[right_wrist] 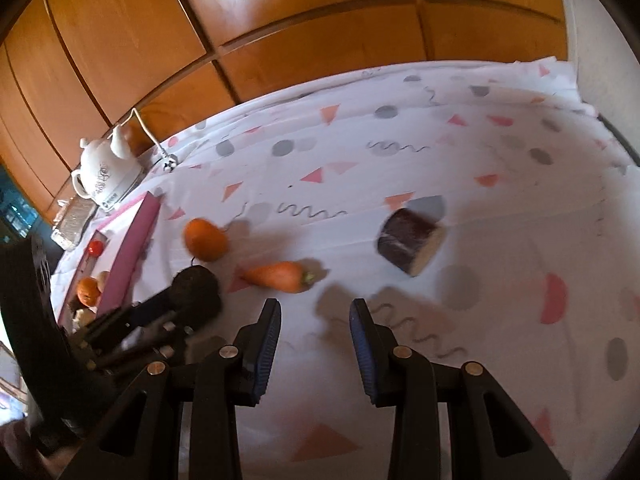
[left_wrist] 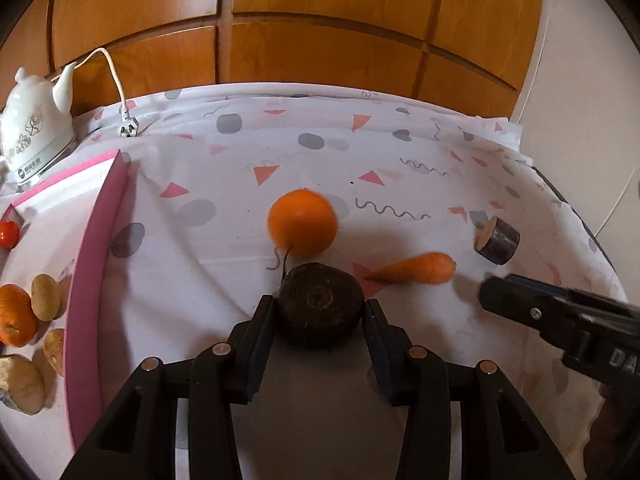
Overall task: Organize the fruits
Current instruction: 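Lower the left tool onto the dark round fruit and grasp it, then grasp the orange carrot with the right tool while the left tool holds the dark fruit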
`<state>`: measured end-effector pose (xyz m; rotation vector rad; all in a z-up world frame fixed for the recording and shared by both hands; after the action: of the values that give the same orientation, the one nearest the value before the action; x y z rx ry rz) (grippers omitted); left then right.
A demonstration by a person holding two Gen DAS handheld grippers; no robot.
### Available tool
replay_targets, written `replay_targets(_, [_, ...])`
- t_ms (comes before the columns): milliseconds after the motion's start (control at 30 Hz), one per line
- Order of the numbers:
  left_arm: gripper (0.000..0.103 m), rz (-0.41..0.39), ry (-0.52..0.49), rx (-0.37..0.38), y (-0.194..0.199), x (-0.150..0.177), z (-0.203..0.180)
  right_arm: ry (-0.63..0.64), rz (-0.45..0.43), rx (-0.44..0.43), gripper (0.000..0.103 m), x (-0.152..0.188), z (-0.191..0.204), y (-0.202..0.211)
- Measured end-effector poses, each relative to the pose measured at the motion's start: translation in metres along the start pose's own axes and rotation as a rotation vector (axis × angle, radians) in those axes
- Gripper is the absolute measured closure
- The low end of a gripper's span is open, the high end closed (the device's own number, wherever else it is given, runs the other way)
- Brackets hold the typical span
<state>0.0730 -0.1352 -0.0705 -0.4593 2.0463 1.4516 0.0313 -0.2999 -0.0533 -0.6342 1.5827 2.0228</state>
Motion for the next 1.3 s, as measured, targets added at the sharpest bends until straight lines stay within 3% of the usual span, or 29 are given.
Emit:
replay_targets(367, [0.059,-0.013,0.004,0.021,0.012,0.010,0.008,0.112,0.041,-0.022,0.067,-0.028,0.017,-0.029])
replay_targets(667, [0.059,-0.033,0.002,0.027,0.012,0.013,0.010,0.105,0.057,-0.008,0.067,-0.039,0.019,-0.049])
replay_targets(800, [0.058,-0.035,0.002,0.026,0.012,0.013,0.010,0.135,0.076,0.019,0.058,-0.042,0.020,-0.057])
replay_targets(933, [0.058,-0.034,0.009,0.034,0.012,0.013,0.010,0.142,0.085,0.033,0.057,-0.043,0.022,-0.057])
replay_targets(1167, [0.058,-0.035,0.017,0.041,0.012,0.013,0.012,0.060,0.120,-0.030,0.057,-0.031,0.023,-0.051])
replay_targets(1300, [0.058,-0.036,0.018,0.043,0.012,0.013,0.012,0.120,0.097,0.009,0.057,-0.038,0.034,-0.060])
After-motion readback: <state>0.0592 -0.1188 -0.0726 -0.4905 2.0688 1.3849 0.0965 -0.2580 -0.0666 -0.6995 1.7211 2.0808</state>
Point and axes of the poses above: each gripper's, at about its wrist camera, not at the fingertips, and y roughly against the way its jaws point, z to its left, x to its underside, the point moved 2 cm from there along -y, roughly the way its jaws point, and after that the axes turned 9 degrees about y, right-handed, at the moved point
